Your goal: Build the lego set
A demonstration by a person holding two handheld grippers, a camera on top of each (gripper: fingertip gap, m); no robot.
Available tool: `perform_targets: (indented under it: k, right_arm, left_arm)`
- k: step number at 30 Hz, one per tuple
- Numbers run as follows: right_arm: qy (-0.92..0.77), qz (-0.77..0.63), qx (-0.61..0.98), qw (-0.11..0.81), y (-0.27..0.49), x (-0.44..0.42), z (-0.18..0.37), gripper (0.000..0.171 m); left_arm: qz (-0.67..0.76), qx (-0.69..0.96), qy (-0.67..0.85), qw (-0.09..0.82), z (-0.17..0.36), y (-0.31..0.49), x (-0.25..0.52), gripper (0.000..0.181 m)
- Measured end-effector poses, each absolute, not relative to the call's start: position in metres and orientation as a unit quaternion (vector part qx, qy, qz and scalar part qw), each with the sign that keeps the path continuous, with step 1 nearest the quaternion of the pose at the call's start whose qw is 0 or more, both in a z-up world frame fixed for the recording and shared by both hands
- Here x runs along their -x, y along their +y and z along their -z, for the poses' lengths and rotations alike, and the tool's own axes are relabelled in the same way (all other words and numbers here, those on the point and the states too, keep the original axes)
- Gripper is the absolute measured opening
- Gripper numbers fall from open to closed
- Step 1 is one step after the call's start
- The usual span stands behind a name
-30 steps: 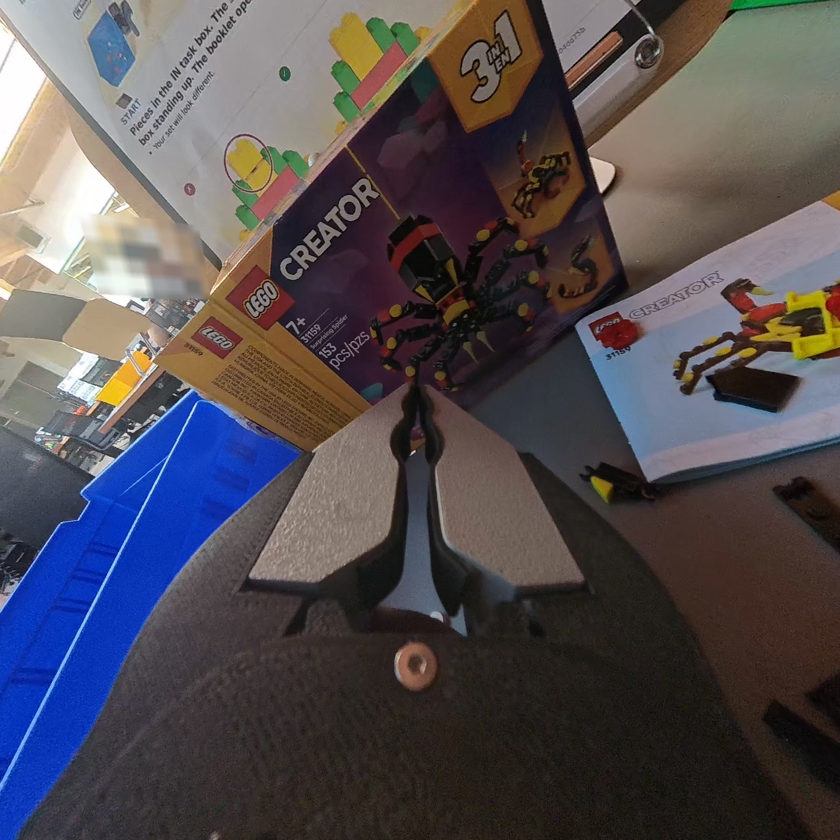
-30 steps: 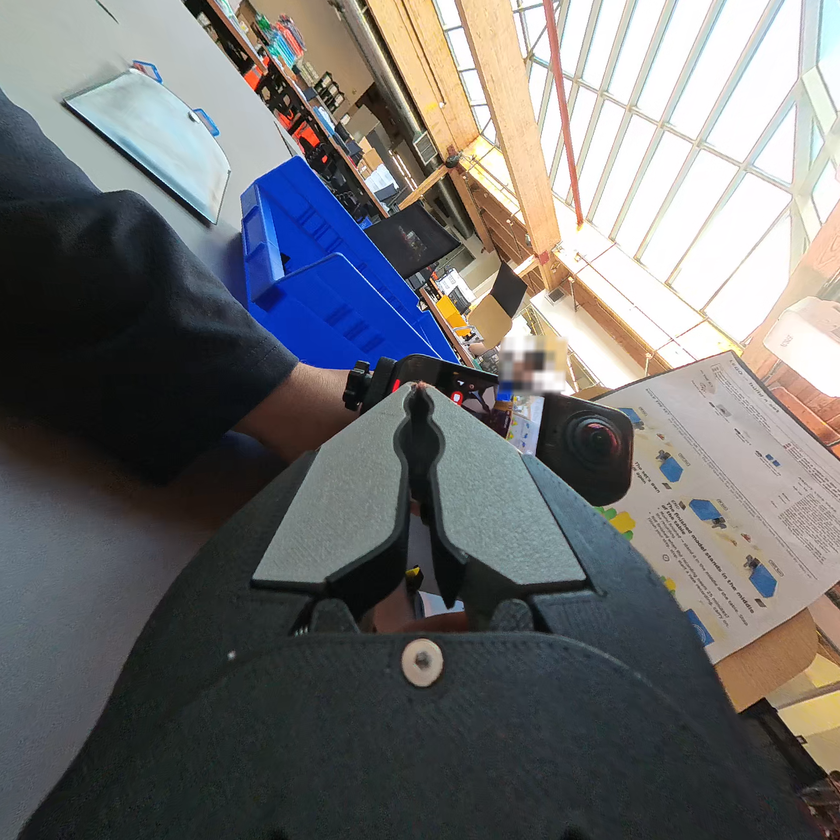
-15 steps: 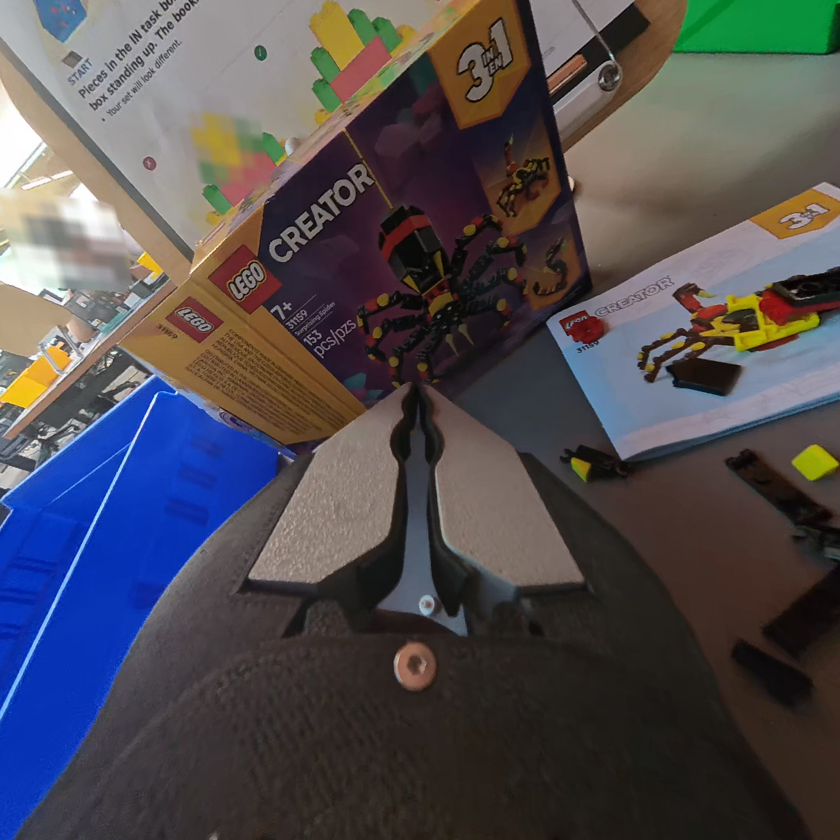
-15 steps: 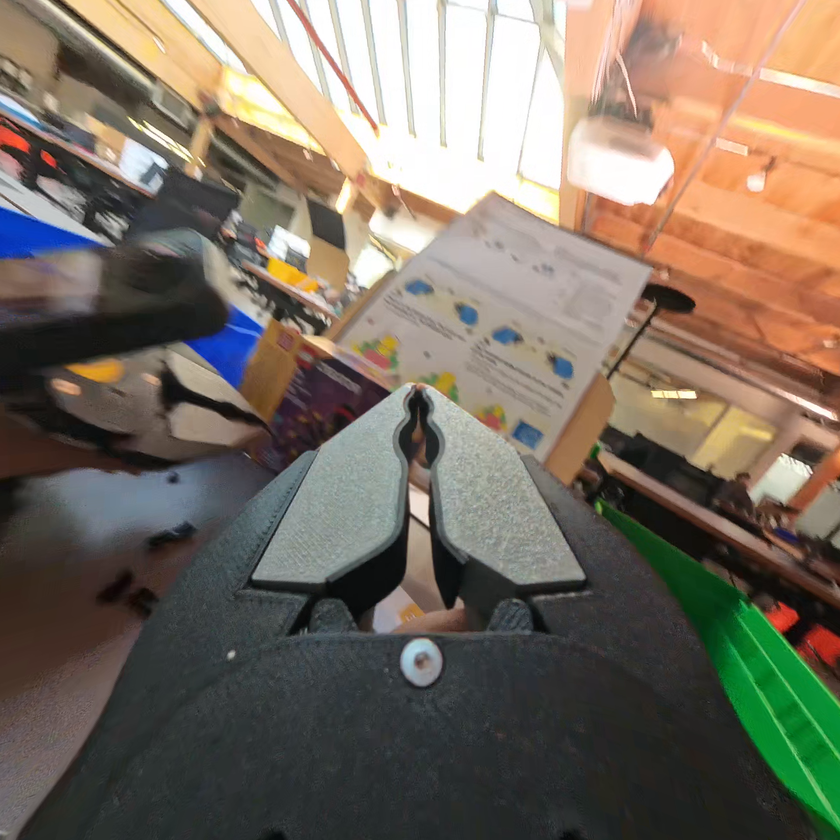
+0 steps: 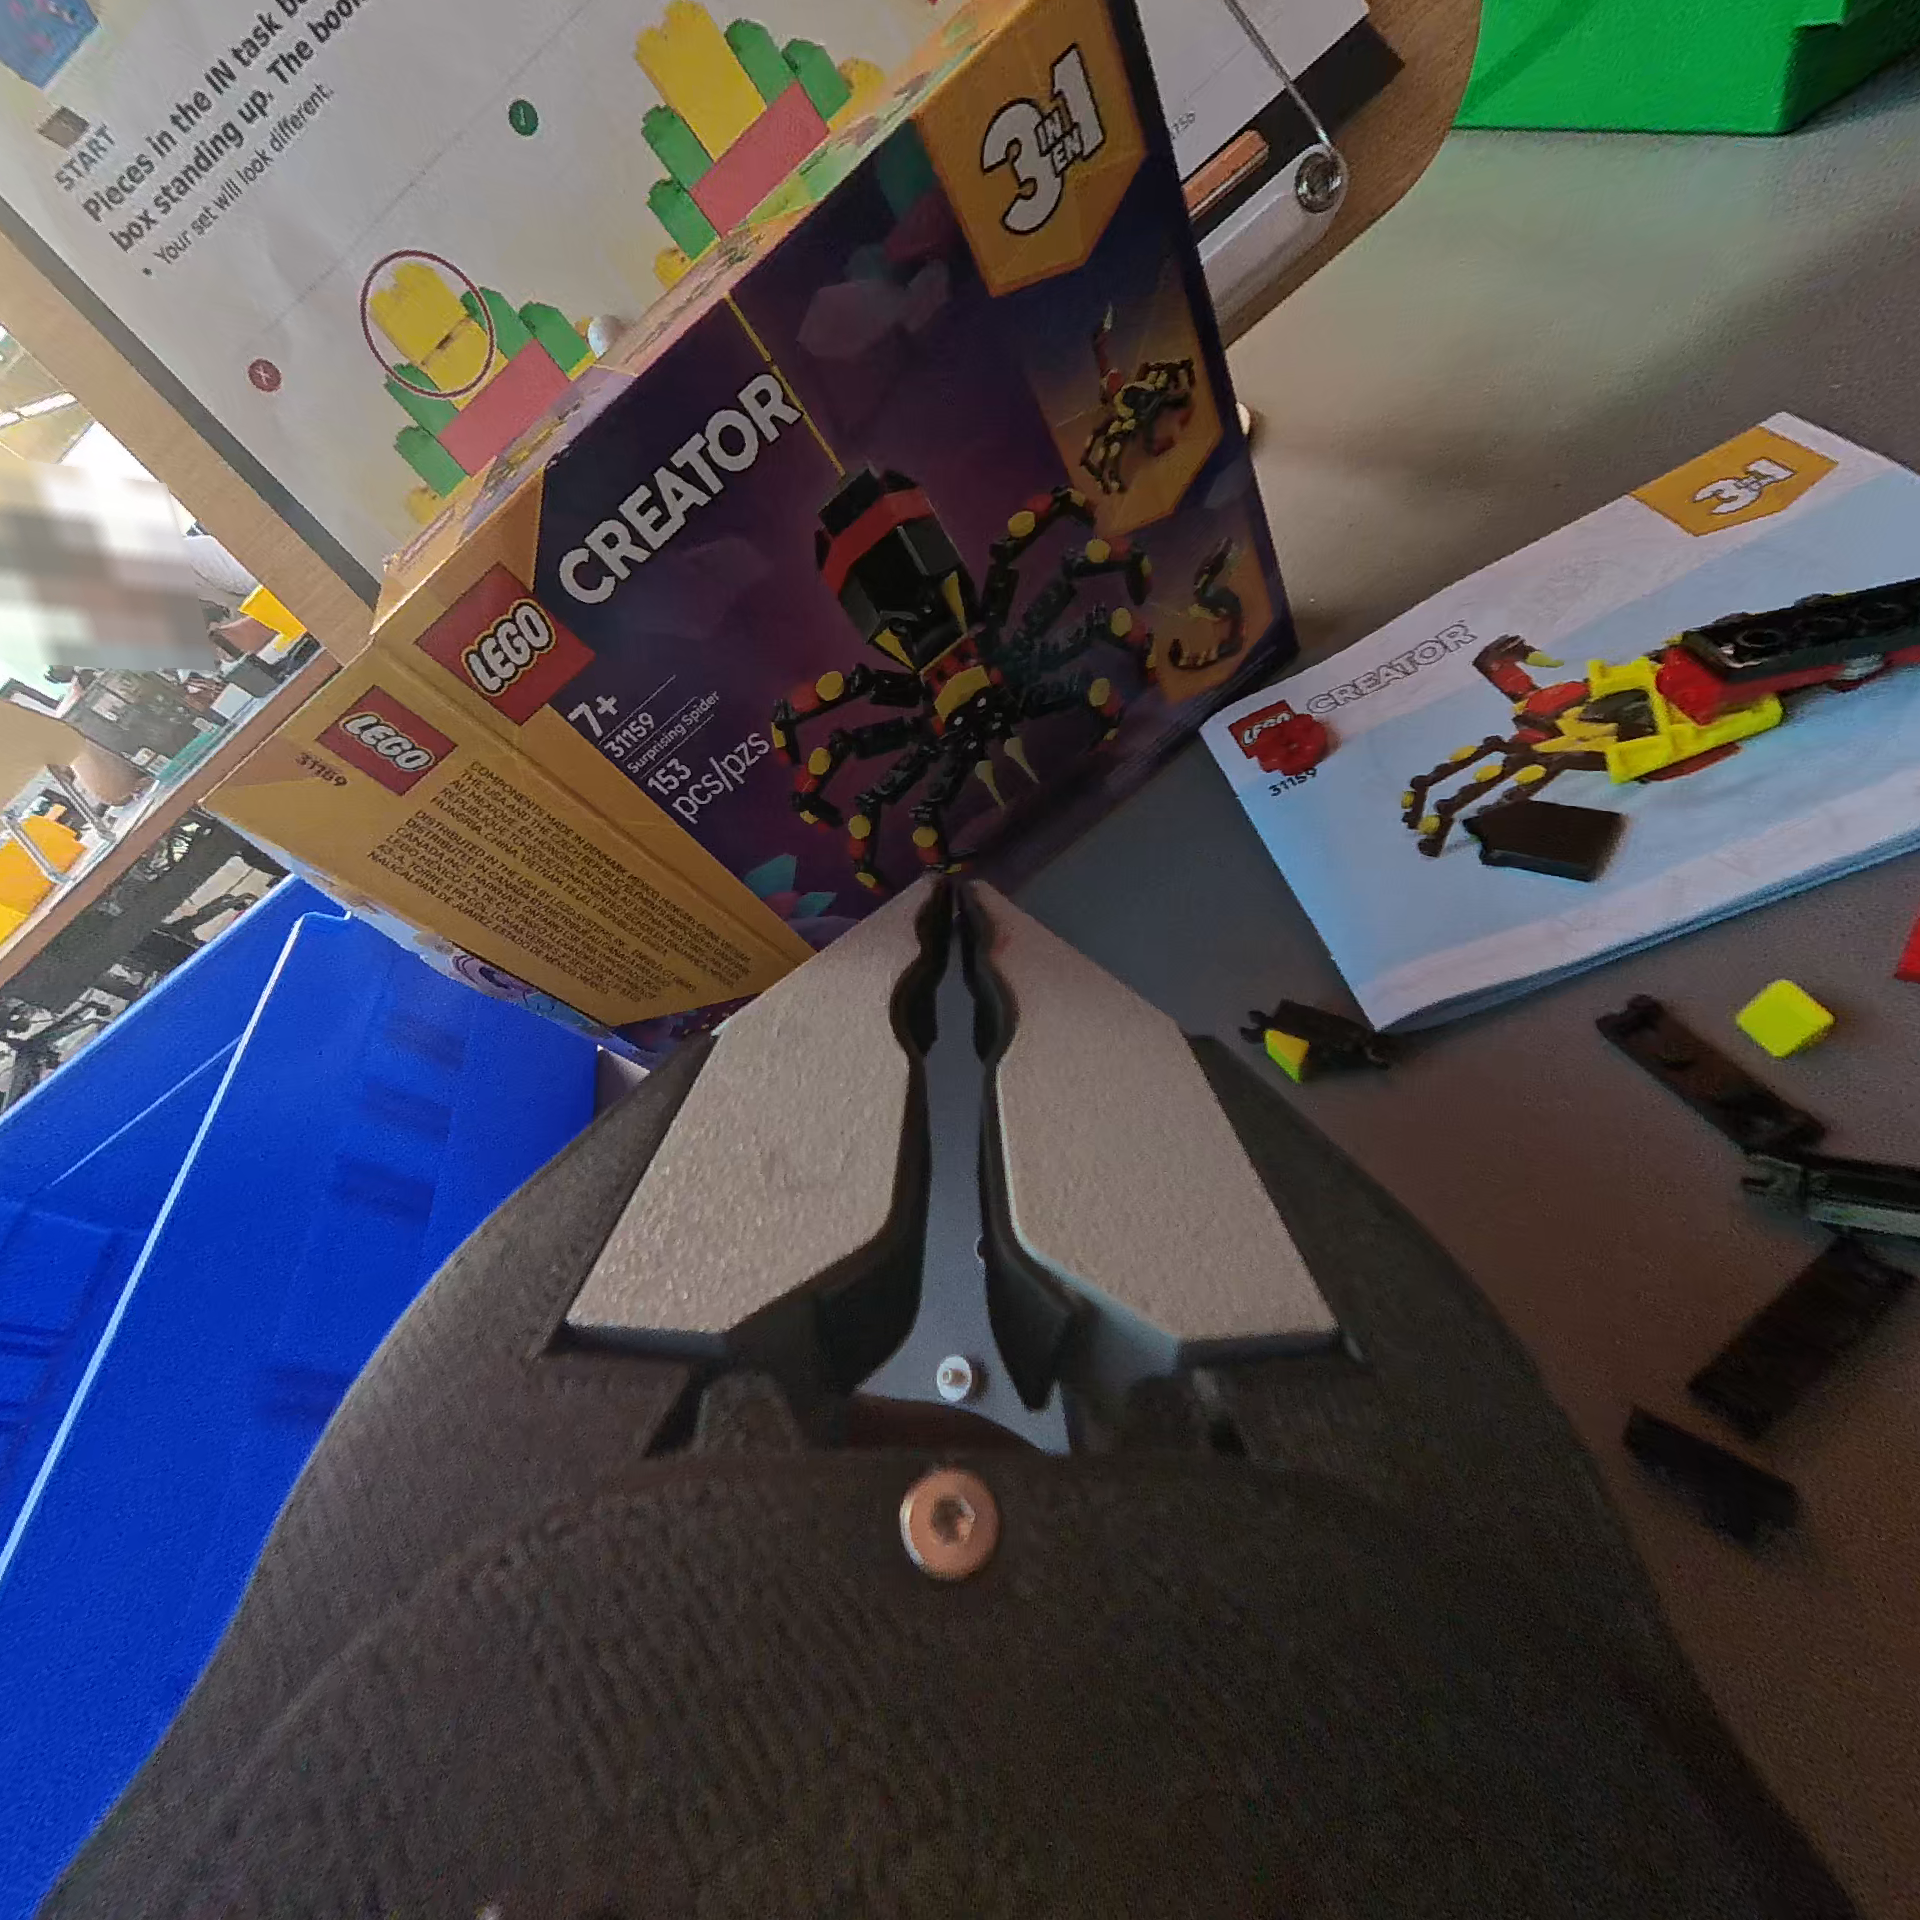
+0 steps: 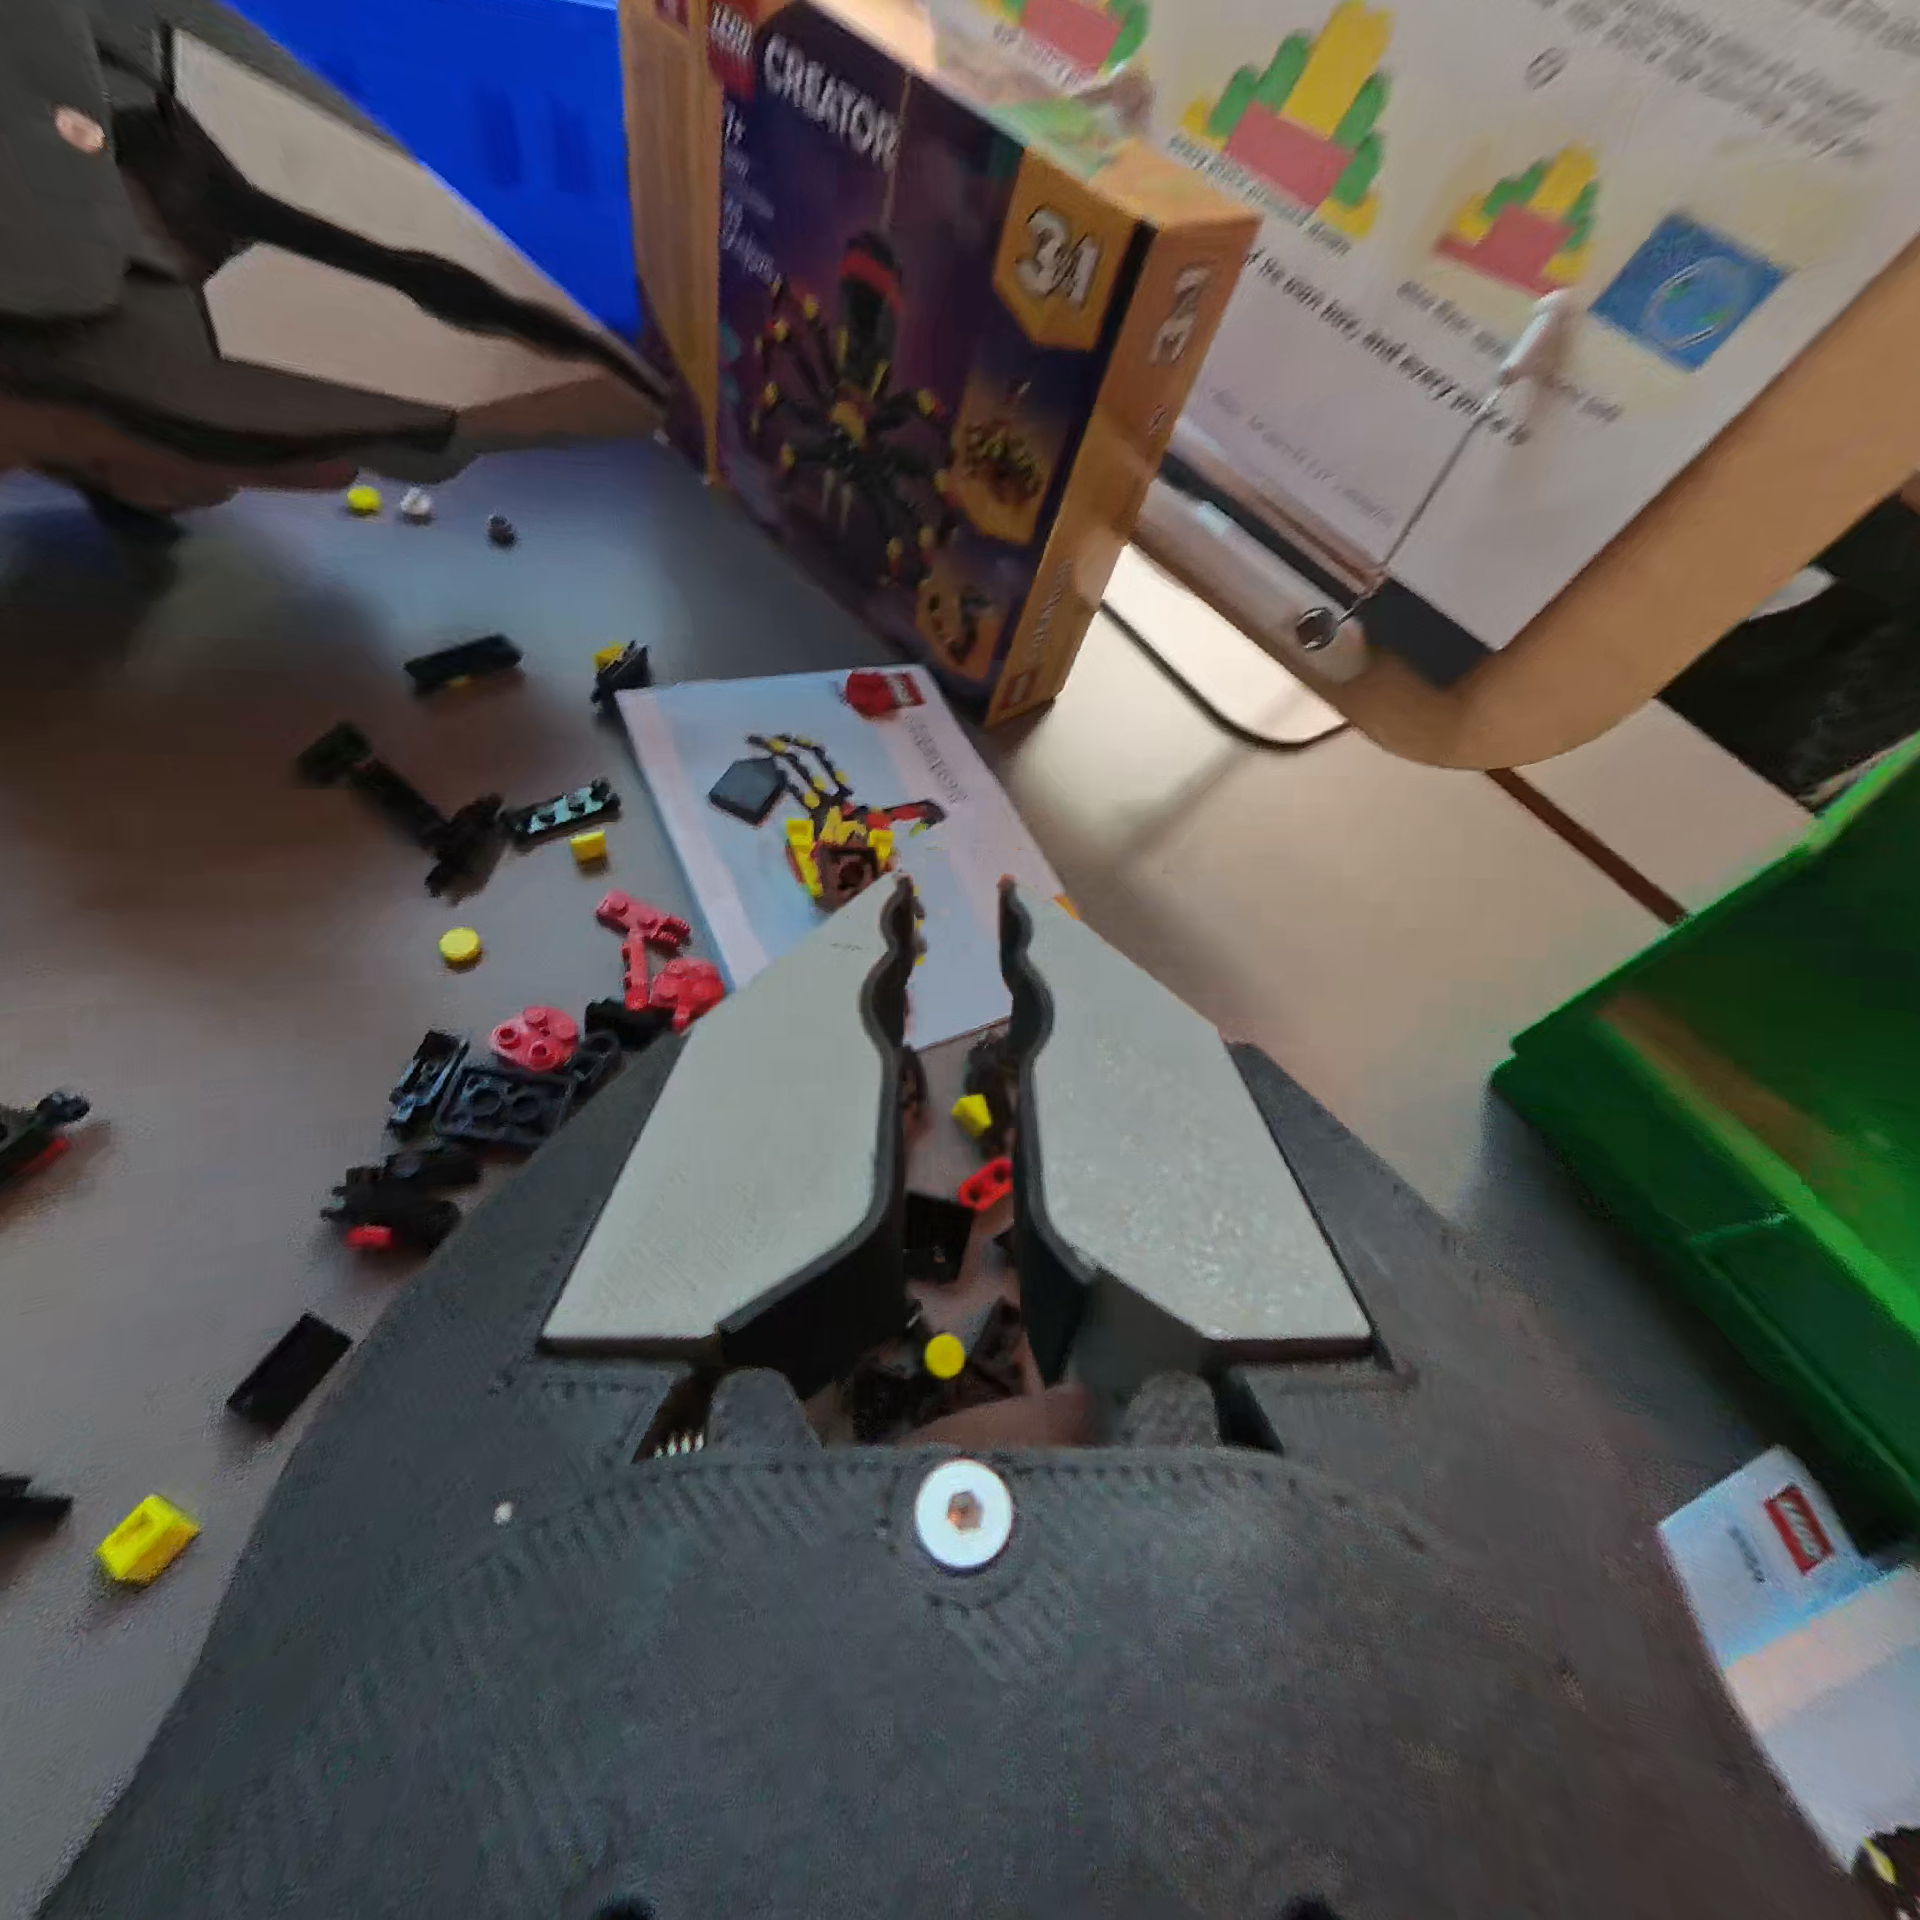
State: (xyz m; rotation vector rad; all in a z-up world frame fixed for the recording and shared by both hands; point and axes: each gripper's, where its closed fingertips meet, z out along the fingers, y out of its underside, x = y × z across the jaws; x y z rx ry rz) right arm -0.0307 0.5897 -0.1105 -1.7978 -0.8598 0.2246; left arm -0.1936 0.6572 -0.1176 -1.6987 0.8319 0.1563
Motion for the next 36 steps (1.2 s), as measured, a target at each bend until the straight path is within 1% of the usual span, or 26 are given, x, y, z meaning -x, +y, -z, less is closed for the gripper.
perform_targets:
  k: [4, 10, 13, 15, 17, 18, 24, 36]
  right_arm:
    - [-0.401, -0.096, 0.783, 0.465, 0.579, 0.038, 0.141, 0.021]
    - [-0.406, -0.066, 0.817, 0.404, 0.579, 0.03, 0.172, 0.02]
    - [-0.398, -0.071, 0.819, 0.407, 0.58, 0.03, 0.17, 0.017]
    - [-0.387, -0.07, 0.818, 0.42, 0.584, 0.028, 0.164, 0.009]
    - [-0.38, -0.08, 0.813, 0.433, 0.584, 0.029, 0.157, 0.007]
    - [-0.374, -0.086, 0.81, 0.444, 0.585, 0.03, 0.152, 0.002]
    - [-0.344, -0.182, 0.781, 0.488, 0.58, 0.048, 0.123, 0.001]
    - [-0.317, -0.405, 0.692, 0.507, 0.552, 0.083, 0.076, 0.001]
  left_arm:
    - [-0.066, 0.727, 0.36, 0.581, 0.118, 0.657, 0.193, 0.0]
    - [-0.069, 0.722, 0.374, 0.578, 0.121, 0.654, 0.189, 0.0]
    - [-0.064, 0.717, 0.384, 0.578, 0.121, 0.651, 0.184, 0.001]
    - [-0.065, 0.713, 0.392, 0.578, 0.122, 0.649, 0.181, 0.001]
    - [-0.069, 0.708, 0.4, 0.578, 0.123, 0.647, 0.178, 0.002]
    - [-0.068, 0.706, 0.403, 0.579, 0.123, 0.646, 0.177, 0.002]
    - [0.0, 0.686, 0.431, 0.586, 0.118, 0.628, 0.155, 0.011]
    - [0.188, 0.619, 0.498, 0.578, 0.102, 0.572, 0.11, 0.018]
